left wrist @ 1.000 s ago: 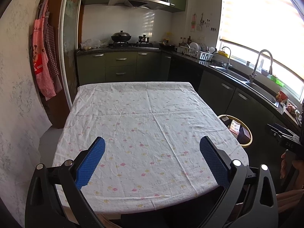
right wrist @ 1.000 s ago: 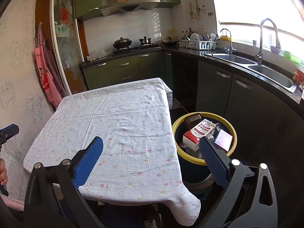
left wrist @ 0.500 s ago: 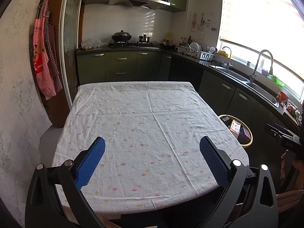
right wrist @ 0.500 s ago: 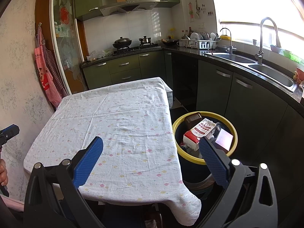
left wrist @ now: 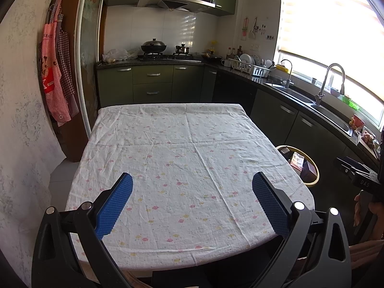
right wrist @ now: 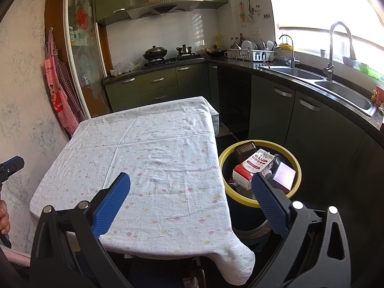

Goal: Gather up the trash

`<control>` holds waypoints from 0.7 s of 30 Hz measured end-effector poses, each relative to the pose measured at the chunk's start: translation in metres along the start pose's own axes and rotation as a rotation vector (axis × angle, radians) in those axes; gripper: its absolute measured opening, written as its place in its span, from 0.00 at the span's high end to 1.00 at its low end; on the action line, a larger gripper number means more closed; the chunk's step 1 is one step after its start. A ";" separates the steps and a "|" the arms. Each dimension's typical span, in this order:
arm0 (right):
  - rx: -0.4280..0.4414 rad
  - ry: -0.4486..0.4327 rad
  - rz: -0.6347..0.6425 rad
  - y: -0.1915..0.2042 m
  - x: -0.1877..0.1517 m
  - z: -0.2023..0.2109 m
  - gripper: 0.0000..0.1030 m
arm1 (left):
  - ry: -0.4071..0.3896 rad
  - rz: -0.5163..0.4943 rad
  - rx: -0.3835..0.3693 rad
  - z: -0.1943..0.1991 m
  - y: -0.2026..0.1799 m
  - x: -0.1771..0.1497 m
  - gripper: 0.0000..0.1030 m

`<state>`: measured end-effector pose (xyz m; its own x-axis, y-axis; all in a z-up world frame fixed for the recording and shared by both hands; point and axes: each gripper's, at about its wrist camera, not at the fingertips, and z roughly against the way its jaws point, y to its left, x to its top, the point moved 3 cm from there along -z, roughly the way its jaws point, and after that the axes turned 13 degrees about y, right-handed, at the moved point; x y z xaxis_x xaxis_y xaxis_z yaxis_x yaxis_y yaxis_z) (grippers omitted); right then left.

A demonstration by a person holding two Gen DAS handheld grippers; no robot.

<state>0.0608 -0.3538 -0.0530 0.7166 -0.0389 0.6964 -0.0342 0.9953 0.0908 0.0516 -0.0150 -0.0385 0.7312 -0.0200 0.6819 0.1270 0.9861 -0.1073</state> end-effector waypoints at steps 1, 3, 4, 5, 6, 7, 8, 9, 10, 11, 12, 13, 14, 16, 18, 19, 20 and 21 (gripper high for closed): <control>0.000 0.000 0.000 0.000 0.000 0.000 0.07 | 0.000 0.000 0.000 0.000 0.000 0.000 0.05; 0.000 0.000 0.000 0.001 -0.001 0.000 0.07 | -0.001 0.000 0.001 0.000 0.000 0.000 0.05; 0.000 0.001 0.000 0.000 0.000 0.000 0.07 | -0.001 0.000 0.004 0.000 0.000 0.000 0.05; 0.000 0.001 0.000 0.000 0.000 0.000 0.07 | -0.002 -0.001 0.005 0.000 0.000 0.001 0.05; 0.001 0.001 0.000 0.001 0.000 0.000 0.07 | -0.002 -0.001 0.003 0.000 0.000 0.001 0.05; 0.002 0.002 0.000 0.000 0.000 -0.001 0.07 | -0.001 0.000 -0.006 -0.001 0.000 0.001 0.05; 0.003 0.002 -0.001 0.001 -0.001 -0.001 0.07 | -0.003 0.002 -0.012 -0.001 0.000 0.001 0.05; 0.004 0.004 -0.001 0.001 -0.001 -0.002 0.07 | -0.016 0.002 -0.018 0.000 0.000 0.001 0.05; 0.004 0.005 0.000 0.001 -0.001 -0.002 0.07 | -0.032 -0.001 -0.020 0.001 0.000 0.001 0.05; 0.006 0.007 0.002 0.002 0.000 -0.004 0.07 | -0.037 -0.002 -0.015 0.001 0.000 0.001 0.05; 0.010 0.009 0.002 0.002 0.000 -0.005 0.07 | -0.031 -0.007 -0.006 -0.001 0.000 0.001 0.05; 0.016 0.011 0.002 0.001 0.001 -0.006 0.07 | -0.021 -0.012 -0.007 -0.004 0.000 0.002 0.05; 0.025 0.016 0.002 0.001 0.002 -0.009 0.07 | -0.007 -0.014 -0.014 -0.007 0.000 0.003 0.05; 0.043 0.025 0.003 0.002 0.008 -0.016 0.07 | 0.035 -0.005 -0.024 -0.021 0.005 0.011 0.05; 0.061 0.041 0.014 0.006 0.019 -0.029 0.07 | 0.079 0.014 -0.034 -0.040 0.014 0.020 0.05; 0.071 0.050 0.022 0.009 0.026 -0.035 0.07 | 0.108 0.031 -0.035 -0.053 0.022 0.026 0.05; 0.085 0.065 0.029 0.013 0.034 -0.046 0.07 | 0.127 0.046 -0.032 -0.065 0.028 0.030 0.05; 0.098 0.080 0.032 0.018 0.043 -0.058 0.07 | 0.148 0.062 -0.018 -0.082 0.037 0.037 0.05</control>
